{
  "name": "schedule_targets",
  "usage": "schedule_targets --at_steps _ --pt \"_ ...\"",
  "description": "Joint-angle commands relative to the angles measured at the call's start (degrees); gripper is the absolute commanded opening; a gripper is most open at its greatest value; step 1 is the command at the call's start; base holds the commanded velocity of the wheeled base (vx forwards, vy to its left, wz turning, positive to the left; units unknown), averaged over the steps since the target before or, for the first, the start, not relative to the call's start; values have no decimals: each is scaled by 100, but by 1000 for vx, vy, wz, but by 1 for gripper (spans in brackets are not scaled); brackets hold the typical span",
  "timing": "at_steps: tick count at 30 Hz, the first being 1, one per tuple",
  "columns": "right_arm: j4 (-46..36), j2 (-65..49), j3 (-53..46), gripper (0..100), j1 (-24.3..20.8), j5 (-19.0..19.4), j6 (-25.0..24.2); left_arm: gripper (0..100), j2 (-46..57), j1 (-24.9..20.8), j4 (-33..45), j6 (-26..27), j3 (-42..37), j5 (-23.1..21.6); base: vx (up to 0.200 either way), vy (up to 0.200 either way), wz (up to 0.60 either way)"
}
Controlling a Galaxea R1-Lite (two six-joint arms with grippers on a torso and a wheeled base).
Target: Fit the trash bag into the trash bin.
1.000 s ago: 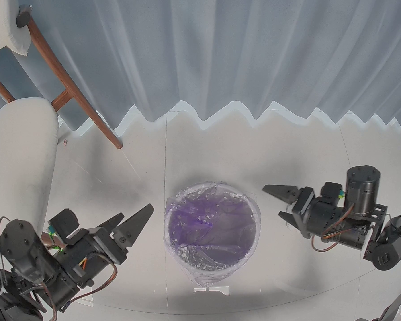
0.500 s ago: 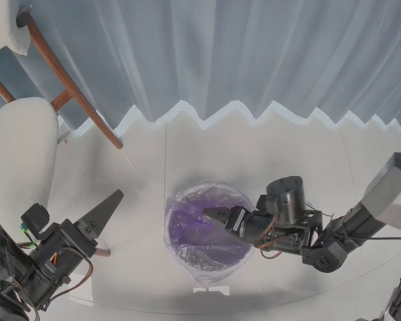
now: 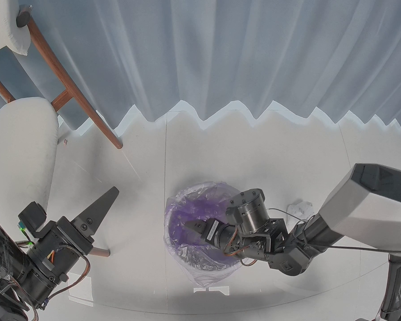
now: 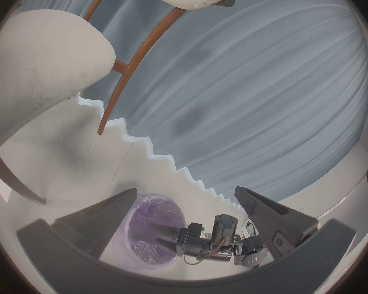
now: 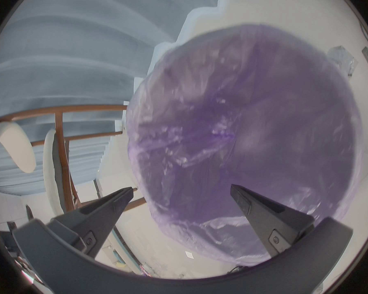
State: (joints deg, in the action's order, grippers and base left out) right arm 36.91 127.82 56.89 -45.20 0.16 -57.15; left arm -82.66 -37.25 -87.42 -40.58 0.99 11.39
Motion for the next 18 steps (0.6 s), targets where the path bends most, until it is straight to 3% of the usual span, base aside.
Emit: schedule_targets --at_steps 1,7,18 --pt "0 208 -20 100 -296 -7 -51 100 -13 8 6 6 -81 4 0 0 0" --pt "0 270 -47 100 -630 -16 -165 100 5 8 23 6 -81 13 0 0 0" --pt "0 270 -214 100 -806 -148 -270 100 5 8 32 -11 -81 83 0 0 0"
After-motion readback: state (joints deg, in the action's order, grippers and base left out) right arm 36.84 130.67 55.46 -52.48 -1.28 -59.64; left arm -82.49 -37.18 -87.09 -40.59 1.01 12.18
